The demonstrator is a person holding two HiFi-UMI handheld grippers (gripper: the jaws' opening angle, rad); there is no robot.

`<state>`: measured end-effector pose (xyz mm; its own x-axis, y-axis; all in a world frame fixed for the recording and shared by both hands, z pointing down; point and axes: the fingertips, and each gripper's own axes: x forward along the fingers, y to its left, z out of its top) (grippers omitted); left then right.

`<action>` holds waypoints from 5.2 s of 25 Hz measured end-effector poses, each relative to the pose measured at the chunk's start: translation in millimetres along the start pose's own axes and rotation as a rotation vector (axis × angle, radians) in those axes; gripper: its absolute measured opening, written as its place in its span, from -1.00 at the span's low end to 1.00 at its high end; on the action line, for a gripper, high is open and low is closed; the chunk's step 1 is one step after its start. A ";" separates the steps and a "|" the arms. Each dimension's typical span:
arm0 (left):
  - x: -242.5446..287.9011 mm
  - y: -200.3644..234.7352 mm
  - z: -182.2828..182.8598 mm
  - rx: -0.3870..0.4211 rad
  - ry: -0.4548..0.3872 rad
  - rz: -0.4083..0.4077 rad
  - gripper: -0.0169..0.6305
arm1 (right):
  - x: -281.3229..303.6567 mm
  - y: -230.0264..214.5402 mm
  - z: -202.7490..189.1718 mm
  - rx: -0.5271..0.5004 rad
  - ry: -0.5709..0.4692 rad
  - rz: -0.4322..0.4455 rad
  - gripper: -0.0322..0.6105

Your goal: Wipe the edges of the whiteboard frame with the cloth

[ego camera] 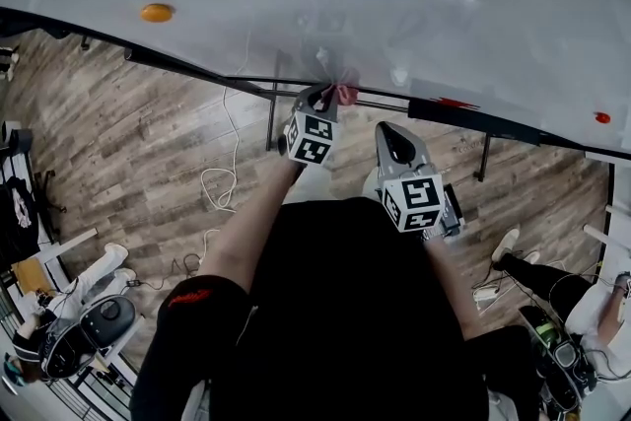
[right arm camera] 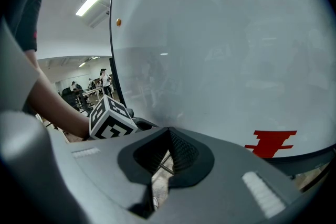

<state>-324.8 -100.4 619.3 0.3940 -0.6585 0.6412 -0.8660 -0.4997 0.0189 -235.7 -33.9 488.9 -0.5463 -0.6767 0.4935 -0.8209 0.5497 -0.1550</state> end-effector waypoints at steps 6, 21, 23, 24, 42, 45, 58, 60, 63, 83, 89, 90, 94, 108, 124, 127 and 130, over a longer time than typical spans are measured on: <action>-2.8 8.8 -5.4 -0.002 0.000 0.002 -0.90 | 6.7 7.3 -0.4 -0.001 -0.001 0.002 -0.89; -15.9 35.3 -16.4 0.013 0.003 0.005 -0.90 | 18.6 30.0 3.7 0.004 -0.014 -0.013 -0.89; -17.8 37.2 -17.5 0.016 0.005 0.005 -0.90 | 18.0 32.2 3.6 0.009 -0.015 -0.016 -0.89; -18.5 38.6 -17.7 0.017 0.004 0.005 -0.90 | 18.2 33.6 3.4 0.011 -0.016 -0.016 -0.89; -31.6 79.1 -34.7 -0.034 -0.009 0.040 -0.90 | 32.7 67.1 -8.3 0.004 0.010 -0.012 -0.89; -34.7 85.5 -36.9 -0.035 -0.011 0.042 -0.90 | 36.3 73.2 -7.5 -0.009 0.016 -0.007 -0.89; -46.7 109.3 -44.3 -0.061 -0.020 0.060 -0.90 | 49.7 82.8 3.5 -0.016 0.022 -0.010 -0.89; -47.7 111.1 -44.9 -0.067 -0.021 0.063 -0.90 | 52.1 84.3 5.0 -0.020 0.022 -0.005 -0.89; -49.8 115.0 -47.4 -0.074 -0.021 0.068 -0.90 | 56.3 87.5 6.2 -0.030 0.024 0.005 -0.89; -63.8 151.2 -61.2 -0.091 -0.019 0.121 -0.90 | 71.2 106.4 5.9 -0.053 0.043 0.036 -0.89; -69.6 161.0 -64.7 -0.129 -0.020 0.154 -0.90 | 69.5 110.4 4.2 -0.057 0.046 0.039 -0.89; -70.0 162.4 -65.1 -0.130 -0.020 0.158 -0.90 | 69.6 111.0 4.1 -0.057 0.046 0.039 -0.89; -72.5 168.6 -65.9 -0.135 -0.019 0.172 -0.90 | 69.0 112.1 3.4 -0.059 0.049 0.040 -0.89; -83.2 195.5 -75.1 -0.147 -0.011 0.230 -0.90 | 74.2 117.9 5.7 -0.077 0.051 0.060 -0.89; -101.4 221.7 -86.1 -0.208 -0.009 0.317 -0.90 | 86.1 132.2 12.1 -0.111 0.061 0.113 -0.89; -104.7 226.8 -88.6 -0.222 -0.009 0.335 -0.90 | 89.5 136.4 13.1 -0.120 0.064 0.129 -0.89; -107.5 232.0 -90.0 -0.233 -0.010 0.348 -0.90 | 93.5 140.6 14.6 -0.128 0.066 0.144 -0.89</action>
<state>-595.7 -94.9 623.9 0.0671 -0.7714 0.6327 -0.9941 -0.1059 -0.0238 -404.6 -27.1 500.8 -0.6407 -0.5557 0.5298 -0.7052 0.6988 -0.1199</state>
